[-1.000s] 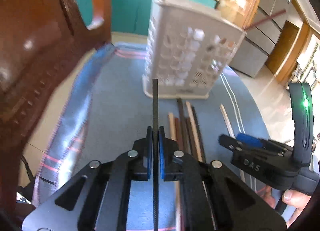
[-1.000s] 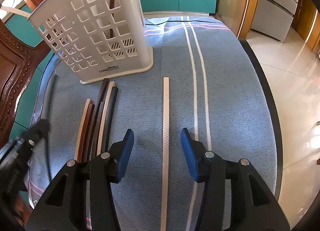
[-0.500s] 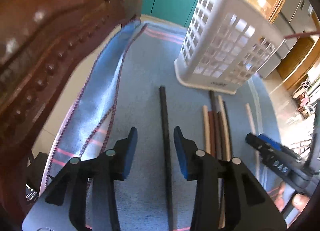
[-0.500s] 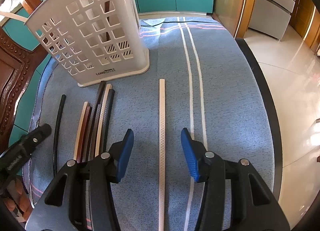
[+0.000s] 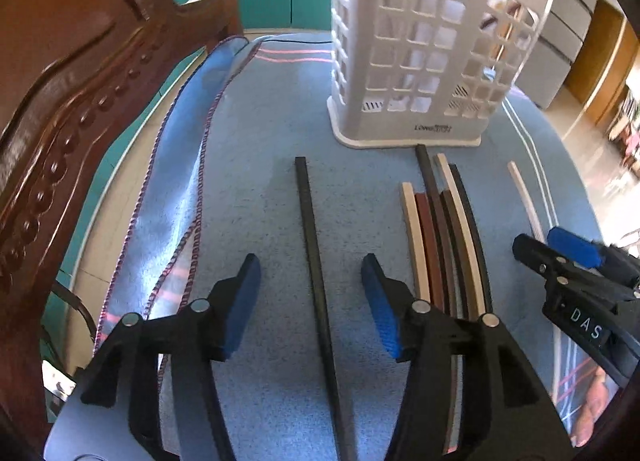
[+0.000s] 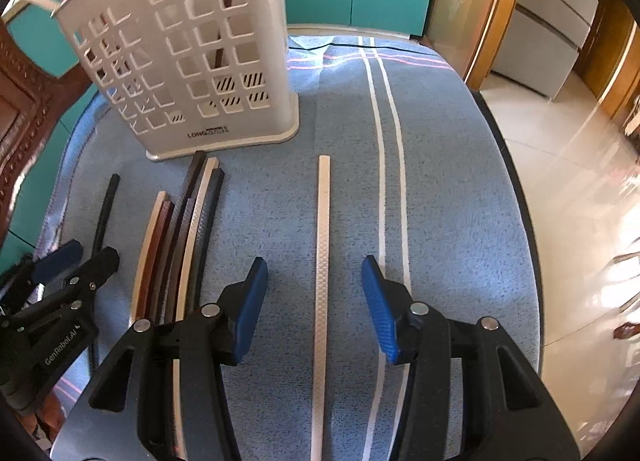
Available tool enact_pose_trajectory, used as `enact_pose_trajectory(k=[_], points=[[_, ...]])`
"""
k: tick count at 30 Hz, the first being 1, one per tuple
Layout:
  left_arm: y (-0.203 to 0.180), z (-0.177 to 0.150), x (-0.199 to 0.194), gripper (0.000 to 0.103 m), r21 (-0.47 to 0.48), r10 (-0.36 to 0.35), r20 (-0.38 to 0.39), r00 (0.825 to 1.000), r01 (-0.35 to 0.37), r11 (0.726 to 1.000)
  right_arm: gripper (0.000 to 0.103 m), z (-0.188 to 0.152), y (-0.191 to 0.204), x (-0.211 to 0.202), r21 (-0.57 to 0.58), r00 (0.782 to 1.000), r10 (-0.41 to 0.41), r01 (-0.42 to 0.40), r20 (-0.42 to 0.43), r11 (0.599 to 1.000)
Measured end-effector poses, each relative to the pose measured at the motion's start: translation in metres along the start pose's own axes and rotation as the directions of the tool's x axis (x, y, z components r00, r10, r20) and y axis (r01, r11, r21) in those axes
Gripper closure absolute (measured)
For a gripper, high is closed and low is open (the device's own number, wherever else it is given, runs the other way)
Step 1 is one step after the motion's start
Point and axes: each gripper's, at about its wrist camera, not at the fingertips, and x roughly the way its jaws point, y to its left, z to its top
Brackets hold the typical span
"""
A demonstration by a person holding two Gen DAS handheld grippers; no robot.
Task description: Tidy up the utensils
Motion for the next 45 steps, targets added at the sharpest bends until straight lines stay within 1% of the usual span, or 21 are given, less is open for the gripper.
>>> enact_pose_trajectory(k=[2, 8, 14, 22, 23, 26, 27, 28, 29, 30, 31, 32, 33, 34, 35, 36, 37, 41, 45], points=[[-0.002, 0.0, 0.0, 0.047, 0.003, 0.002, 0.001, 1.0, -0.002, 1.0, 0.054, -0.001, 0.003, 0.0, -0.019, 1.0, -0.016, 0.016, 0.003, 1.0], [-0.009, -0.002, 0.0, 0.047, -0.002, 0.004, 0.003, 1.0, -0.004, 1.0, 0.054, -0.002, 0.004, 0.0, -0.026, 1.0, -0.014, 0.014, 0.004, 1.0], [-0.001, 0.001, 0.003, 0.042, 0.001, 0.004, 0.0, 1.0, -0.004, 1.0, 0.054, -0.003, 0.003, 0.0, -0.03, 1.0, -0.013, 0.013, 0.005, 0.999], [0.0, 0.001, 0.002, 0.041, 0.0, 0.003, 0.0, 1.0, -0.003, 1.0, 0.055, -0.003, 0.006, 0.001, -0.029, 1.0, -0.009, 0.009, 0.005, 1.0], [0.0, 0.001, 0.002, 0.041, 0.0, 0.002, -0.001, 1.0, -0.002, 1.0, 0.056, -0.003, 0.006, 0.001, -0.03, 1.0, -0.005, 0.005, 0.005, 1.0], [0.001, 0.002, 0.002, 0.041, -0.002, -0.001, -0.007, 1.0, 0.001, 1.0, 0.064, -0.003, 0.007, -0.001, -0.035, 1.0, 0.009, -0.009, 0.007, 0.999], [0.001, 0.002, 0.002, 0.041, -0.001, -0.001, -0.009, 1.0, 0.001, 1.0, 0.069, -0.003, 0.007, -0.002, -0.036, 1.0, 0.012, -0.012, 0.007, 0.999], [0.001, 0.002, 0.002, 0.041, -0.002, -0.001, -0.01, 1.0, 0.001, 1.0, 0.077, -0.003, 0.008, -0.002, -0.037, 1.0, 0.019, -0.019, 0.008, 0.999], [0.002, 0.002, 0.002, 0.042, -0.003, -0.003, -0.011, 1.0, 0.003, 1.0, 0.08, -0.003, 0.008, -0.003, -0.036, 1.0, 0.025, -0.025, 0.009, 0.999], [0.003, 0.003, 0.002, 0.044, -0.006, -0.005, -0.011, 1.0, 0.005, 1.0, 0.091, -0.003, 0.007, -0.004, -0.027, 0.999, 0.042, -0.042, 0.01, 0.999], [0.004, 0.003, 0.001, 0.051, -0.015, -0.002, -0.007, 1.0, 0.002, 1.0, 0.097, -0.003, 0.006, -0.005, -0.016, 0.998, 0.067, -0.067, 0.008, 0.998], [0.006, 0.004, 0.001, 0.062, -0.026, 0.001, -0.003, 1.0, -0.001, 1.0, 0.097, -0.003, 0.005, -0.005, 0.0, 0.995, 0.1, -0.1, 0.002, 0.995], [0.007, 0.005, 0.001, 0.067, -0.031, 0.001, -0.002, 1.0, -0.001, 1.0, 0.097, -0.003, 0.004, -0.005, 0.014, 0.994, 0.112, -0.112, 0.003, 0.994], [0.009, 0.006, 0.001, 0.079, -0.038, -0.003, 0.0, 1.0, 0.003, 0.999, 0.097, -0.003, 0.004, -0.006, 0.015, 0.994, 0.109, -0.109, 0.006, 0.994], [0.01, 0.006, 0.001, 0.088, -0.04, -0.004, 0.0, 1.0, 0.004, 0.999, 0.097, -0.003, 0.003, -0.007, 0.018, 0.994, 0.105, -0.105, 0.013, 0.994], [0.011, 0.006, 0.001, 0.09, -0.04, -0.006, 0.001, 1.0, 0.006, 0.999, 0.097, -0.003, 0.003, -0.009, 0.022, 0.994, 0.105, -0.106, 0.018, 0.994], [0.011, 0.006, 0.001, 0.095, -0.045, -0.018, 0.003, 1.0, 0.018, 0.999, 0.097, -0.002, 0.002, -0.011, 0.028, 0.994, 0.11, -0.111, 0.028, 0.993], [0.013, 0.007, -0.003, 0.096, -0.061, -0.049, 0.021, 0.999, 0.05, 0.997, 0.097, -0.001, 0.001, -0.021, 0.025, 0.993, 0.107, -0.108, 0.06, 0.994], [0.014, 0.009, -0.019, 0.096, -0.061, -0.054, 0.078, 0.996, 0.058, 0.996, 0.097, -0.001, -0.004, -0.028, 0.017, 0.992, 0.1, -0.102, 0.074, 0.995]])
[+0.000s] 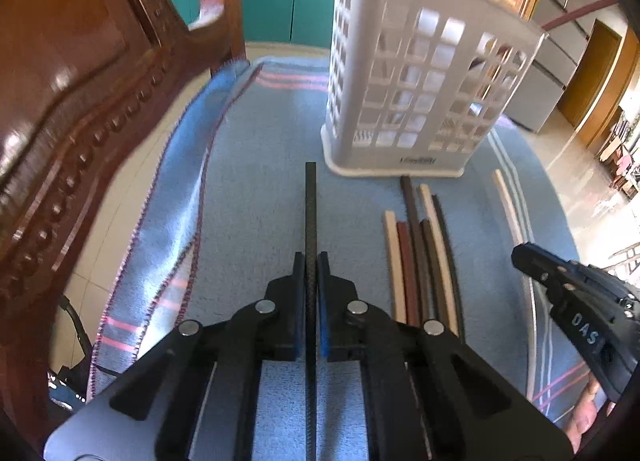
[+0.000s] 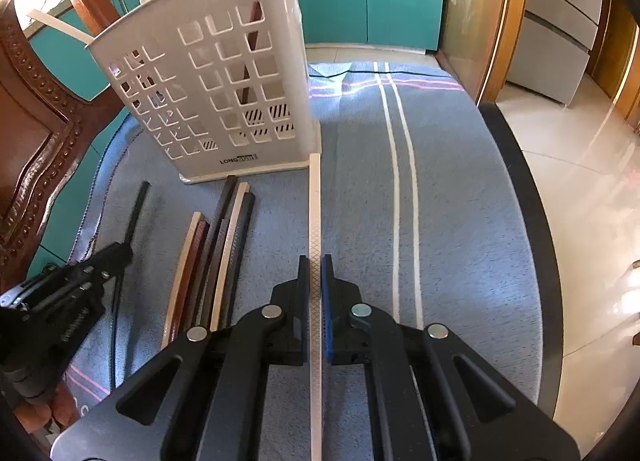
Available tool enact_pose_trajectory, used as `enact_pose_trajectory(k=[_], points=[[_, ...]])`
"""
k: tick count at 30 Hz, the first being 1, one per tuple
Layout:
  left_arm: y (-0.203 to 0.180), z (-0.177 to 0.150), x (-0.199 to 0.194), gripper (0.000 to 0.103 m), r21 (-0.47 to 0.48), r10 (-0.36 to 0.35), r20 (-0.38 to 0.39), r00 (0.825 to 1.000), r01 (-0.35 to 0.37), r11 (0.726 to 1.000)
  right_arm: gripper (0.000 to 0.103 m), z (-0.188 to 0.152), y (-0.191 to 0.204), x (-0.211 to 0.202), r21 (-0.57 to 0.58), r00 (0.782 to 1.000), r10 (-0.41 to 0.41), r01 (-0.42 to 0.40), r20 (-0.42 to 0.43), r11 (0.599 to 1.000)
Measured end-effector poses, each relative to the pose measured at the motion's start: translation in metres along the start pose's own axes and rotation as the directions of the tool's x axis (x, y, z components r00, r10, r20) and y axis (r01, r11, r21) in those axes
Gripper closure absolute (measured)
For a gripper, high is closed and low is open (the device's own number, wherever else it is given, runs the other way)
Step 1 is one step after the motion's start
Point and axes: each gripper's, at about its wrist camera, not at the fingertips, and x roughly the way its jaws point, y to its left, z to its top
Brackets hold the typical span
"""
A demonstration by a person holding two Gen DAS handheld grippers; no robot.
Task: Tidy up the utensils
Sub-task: 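Lift both chopsticks, insert them into the white basket and open both grippers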
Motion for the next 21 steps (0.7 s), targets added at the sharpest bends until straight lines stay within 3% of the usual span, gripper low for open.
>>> enact_pose_trajectory(k=[5, 12, 15, 18, 21], points=[[0.001, 0.003, -0.019, 0.096, 0.002, -0.02, 0.05, 0.999, 0.02, 1.0, 0.097, 0.003, -0.012, -0.021, 0.023, 0.999, 0.022, -0.023, 0.043, 0.999], [-0.006, -0.003, -0.06, 0.096, 0.049, -0.026, 0.164, 0.986, 0.018, 0.999, 0.097, 0.006, -0.019, -0.077, 0.02, 0.978, 0.086, -0.092, 0.19, 0.996], [-0.009, -0.003, -0.086, 0.096, 0.059, -0.034, 0.245, 0.969, 0.02, 0.998, 0.097, 0.009, -0.022, -0.1, 0.015, 0.96, 0.104, -0.112, 0.259, 0.994], [-0.005, 0.003, -0.123, 0.096, 0.063, -0.09, 0.316, 0.944, 0.074, 0.995, 0.097, 0.012, -0.029, -0.122, 0.025, 0.939, 0.147, -0.163, 0.31, 0.986], [0.003, 0.017, -0.169, 0.096, 0.059, -0.163, 0.397, 0.903, 0.152, 0.987, 0.097, 0.019, -0.038, -0.15, 0.041, 0.912, 0.18, -0.209, 0.37, 0.977]])
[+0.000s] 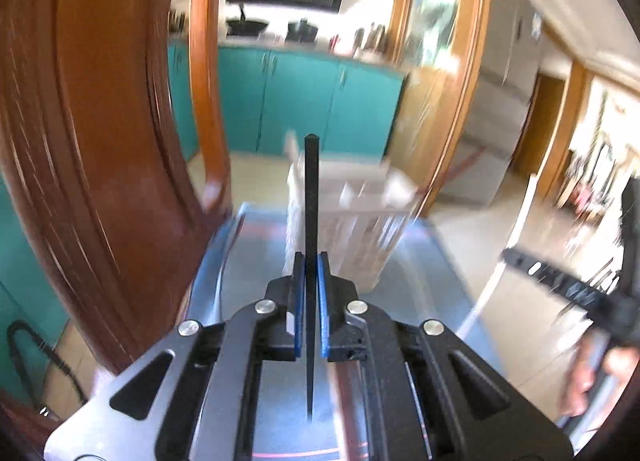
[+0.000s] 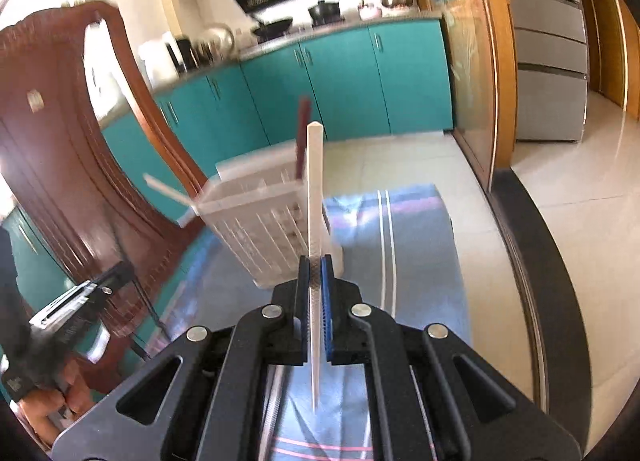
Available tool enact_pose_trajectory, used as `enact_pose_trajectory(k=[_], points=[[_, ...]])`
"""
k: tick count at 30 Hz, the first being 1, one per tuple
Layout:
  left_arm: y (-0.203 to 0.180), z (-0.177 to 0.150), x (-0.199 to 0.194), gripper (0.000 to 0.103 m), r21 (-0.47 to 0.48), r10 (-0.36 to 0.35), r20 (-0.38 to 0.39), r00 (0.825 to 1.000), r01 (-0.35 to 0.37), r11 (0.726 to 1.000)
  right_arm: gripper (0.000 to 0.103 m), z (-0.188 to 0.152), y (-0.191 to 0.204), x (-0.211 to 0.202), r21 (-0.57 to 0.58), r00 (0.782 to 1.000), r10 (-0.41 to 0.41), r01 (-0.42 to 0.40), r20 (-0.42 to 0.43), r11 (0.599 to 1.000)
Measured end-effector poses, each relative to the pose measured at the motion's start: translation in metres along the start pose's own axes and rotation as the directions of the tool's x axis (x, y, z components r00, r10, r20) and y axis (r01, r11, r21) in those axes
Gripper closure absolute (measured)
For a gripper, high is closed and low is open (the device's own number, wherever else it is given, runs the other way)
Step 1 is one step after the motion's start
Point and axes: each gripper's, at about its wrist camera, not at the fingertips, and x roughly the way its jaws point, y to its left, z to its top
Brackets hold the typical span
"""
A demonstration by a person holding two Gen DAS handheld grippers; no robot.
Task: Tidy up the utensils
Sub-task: 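Lift both chopsticks, insert them into the white basket and open both grippers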
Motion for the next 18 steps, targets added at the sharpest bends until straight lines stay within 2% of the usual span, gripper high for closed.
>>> enact_pose_trajectory(k=[3, 5, 8, 9, 10, 11, 13, 16, 17, 18], points=[[0.007, 0.037, -0.034, 0.096, -0.044, -0.073, 0.115, 0.991, 0.079, 0.996, 0.097, 0.024, 0.004, -0.025, 0.015, 0.996, 0.032, -0.034, 0.087, 0.999], [0.013, 0.059, -0.05, 0.096, -0.076, -0.102, 0.199, 0.975, 0.119, 0.99, 0.097, 0.04, 0.008, -0.038, 0.019, 0.988, 0.063, -0.066, 0.14, 0.998], [0.022, 0.086, -0.059, 0.096, -0.133, -0.096, 0.323, 0.941, 0.146, 0.98, 0.097, 0.065, 0.017, -0.052, 0.008, 0.975, 0.083, -0.086, 0.206, 0.996], [0.024, 0.093, -0.058, 0.096, -0.15, -0.089, 0.375, 0.923, 0.155, 0.977, 0.097, 0.07, 0.02, -0.054, 0.002, 0.971, 0.081, -0.084, 0.224, 0.996], [0.026, 0.097, -0.054, 0.096, -0.159, -0.068, 0.422, 0.904, 0.147, 0.976, 0.097, 0.079, 0.024, -0.058, -0.007, 0.964, 0.076, -0.077, 0.253, 0.997], [0.026, 0.1, -0.045, 0.096, -0.163, -0.035, 0.442, 0.896, 0.118, 0.979, 0.097, 0.084, 0.027, -0.062, -0.012, 0.957, 0.071, -0.071, 0.28, 0.997], [0.025, 0.101, -0.019, 0.096, -0.158, 0.008, 0.418, 0.908, 0.064, 0.985, 0.097, 0.091, 0.031, -0.067, -0.019, 0.941, 0.068, -0.065, 0.331, 0.998], [0.025, 0.097, 0.016, 0.096, -0.163, 0.021, 0.345, 0.938, 0.037, 0.986, 0.097, 0.097, 0.036, -0.07, -0.029, 0.899, 0.077, -0.071, 0.432, 0.997], [0.022, 0.097, 0.021, 0.096, -0.16, 0.033, 0.33, 0.943, 0.022, 0.987, 0.097, 0.098, 0.038, -0.065, -0.032, 0.885, 0.071, -0.063, 0.46, 0.998], [0.021, 0.096, 0.029, 0.096, -0.152, 0.045, 0.316, 0.948, 0.003, 0.988, 0.097, 0.1, 0.039, -0.061, -0.031, 0.882, 0.057, -0.048, 0.468, 0.998]])
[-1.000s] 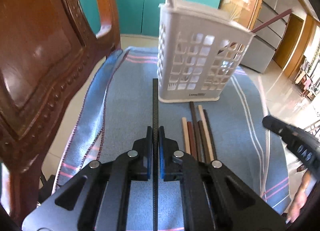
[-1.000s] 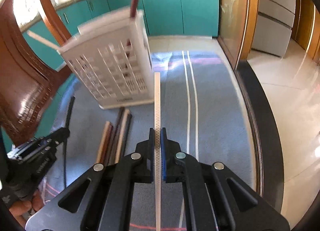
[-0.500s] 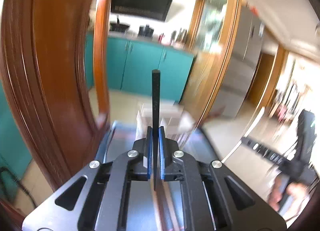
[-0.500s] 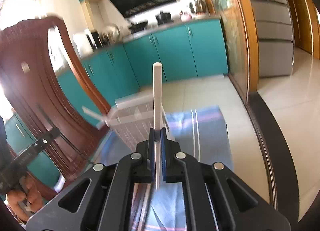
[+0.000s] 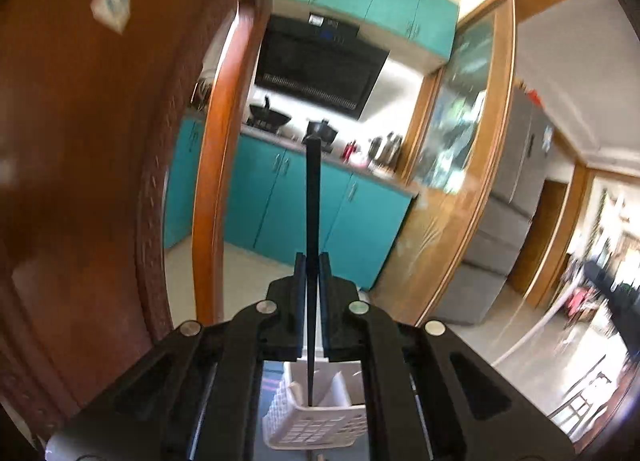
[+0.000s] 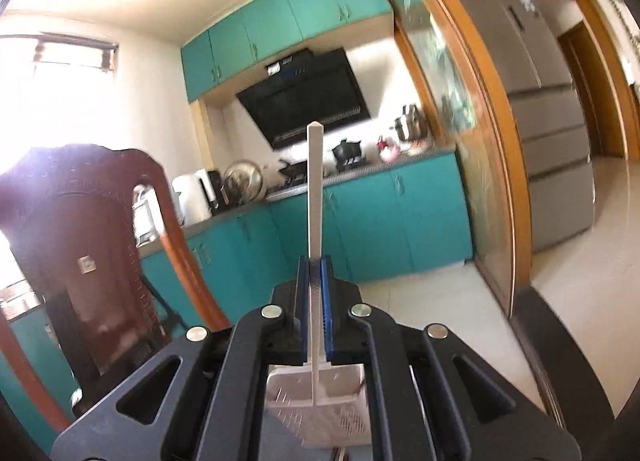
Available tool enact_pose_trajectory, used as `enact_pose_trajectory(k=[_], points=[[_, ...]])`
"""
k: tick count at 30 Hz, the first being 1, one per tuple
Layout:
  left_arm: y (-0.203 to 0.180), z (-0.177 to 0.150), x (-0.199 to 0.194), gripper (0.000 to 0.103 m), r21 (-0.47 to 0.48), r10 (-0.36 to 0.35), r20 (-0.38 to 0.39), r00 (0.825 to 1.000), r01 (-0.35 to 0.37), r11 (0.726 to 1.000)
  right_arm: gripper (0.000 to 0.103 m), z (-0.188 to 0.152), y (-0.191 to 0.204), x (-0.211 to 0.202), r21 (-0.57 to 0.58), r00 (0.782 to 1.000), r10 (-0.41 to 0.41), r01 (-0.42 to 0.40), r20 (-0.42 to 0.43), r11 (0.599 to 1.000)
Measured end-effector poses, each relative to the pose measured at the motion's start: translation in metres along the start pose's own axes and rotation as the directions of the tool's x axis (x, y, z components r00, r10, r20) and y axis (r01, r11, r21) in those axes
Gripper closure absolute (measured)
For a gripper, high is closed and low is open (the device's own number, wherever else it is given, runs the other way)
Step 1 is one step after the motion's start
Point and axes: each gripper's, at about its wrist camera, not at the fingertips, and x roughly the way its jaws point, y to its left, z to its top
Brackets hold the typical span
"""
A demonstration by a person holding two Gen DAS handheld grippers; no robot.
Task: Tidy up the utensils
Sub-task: 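Lift both chopsticks, insert them into the white basket and open both grippers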
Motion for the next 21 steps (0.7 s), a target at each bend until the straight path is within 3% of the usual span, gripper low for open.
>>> enact_pose_trajectory(k=[3, 11, 21], points=[[-0.005, -0.011, 0.019, 0.096, 0.044, 0.025, -0.038, 0.999, -0.023, 0.999, 0.097, -0.015, 0.002, 0.024, -0.006, 1.0, -0.022, 0.022, 0.013, 1.0], [-0.011, -0.035, 0.052, 0.096, 0.08, 0.034, -0.127, 0.991, -0.024, 0.996, 0.093, -0.062, -0.002, 0.077, -0.043, 0.997, -0.052, 0.05, -0.052, 0.998], [-0.018, -0.047, 0.061, 0.096, 0.127, 0.047, -0.154, 0.987, -0.027, 0.992, 0.097, -0.06, -0.006, 0.079, -0.025, 0.997, -0.078, 0.077, -0.03, 0.997]])
